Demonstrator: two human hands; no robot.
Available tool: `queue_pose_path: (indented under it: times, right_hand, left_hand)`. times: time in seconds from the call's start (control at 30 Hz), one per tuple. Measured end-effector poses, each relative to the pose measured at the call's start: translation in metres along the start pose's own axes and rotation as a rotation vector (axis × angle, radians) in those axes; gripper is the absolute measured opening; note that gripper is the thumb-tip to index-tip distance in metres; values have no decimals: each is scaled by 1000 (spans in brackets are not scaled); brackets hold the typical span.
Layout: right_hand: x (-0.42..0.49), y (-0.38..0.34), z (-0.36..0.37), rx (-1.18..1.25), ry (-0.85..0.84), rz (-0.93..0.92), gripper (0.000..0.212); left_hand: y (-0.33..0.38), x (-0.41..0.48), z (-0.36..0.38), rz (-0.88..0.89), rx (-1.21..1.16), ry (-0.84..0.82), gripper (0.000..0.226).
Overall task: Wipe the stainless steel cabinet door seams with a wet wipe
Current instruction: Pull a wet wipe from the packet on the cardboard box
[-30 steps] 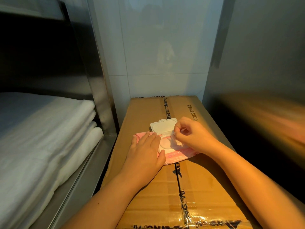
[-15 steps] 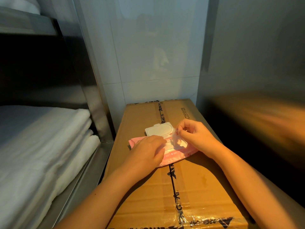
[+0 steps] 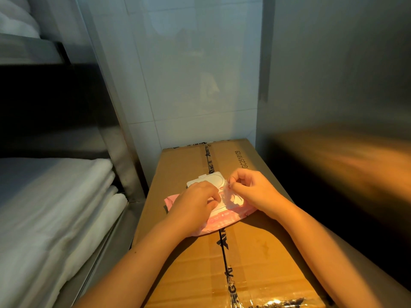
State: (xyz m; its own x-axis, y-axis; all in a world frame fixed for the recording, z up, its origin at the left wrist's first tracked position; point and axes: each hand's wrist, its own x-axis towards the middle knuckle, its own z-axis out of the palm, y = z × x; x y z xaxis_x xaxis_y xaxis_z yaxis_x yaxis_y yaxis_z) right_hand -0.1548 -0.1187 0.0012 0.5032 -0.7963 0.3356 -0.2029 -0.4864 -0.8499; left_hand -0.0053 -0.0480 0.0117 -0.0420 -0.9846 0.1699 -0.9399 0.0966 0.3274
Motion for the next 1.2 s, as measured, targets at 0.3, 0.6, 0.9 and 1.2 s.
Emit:
queue_pose_path:
  times: [0.3,0.6,0.9,1.2]
  right_hand:
    - [1,2,0,5,-7,-11,22]
    - [2,5,2,7,-20,-26,22]
    - [2,9,1,6,-20,-35,21]
    - [3,9,1,-21,-22,-33,18]
  left_hand:
    - [0,-2,4,-20,-16,72,14]
    - [2,-4,-1,-58,-18,12,16]
    - [0,-5,3,-23,19,114,17]
    - [-6,-2,10,-97,-171,182,19]
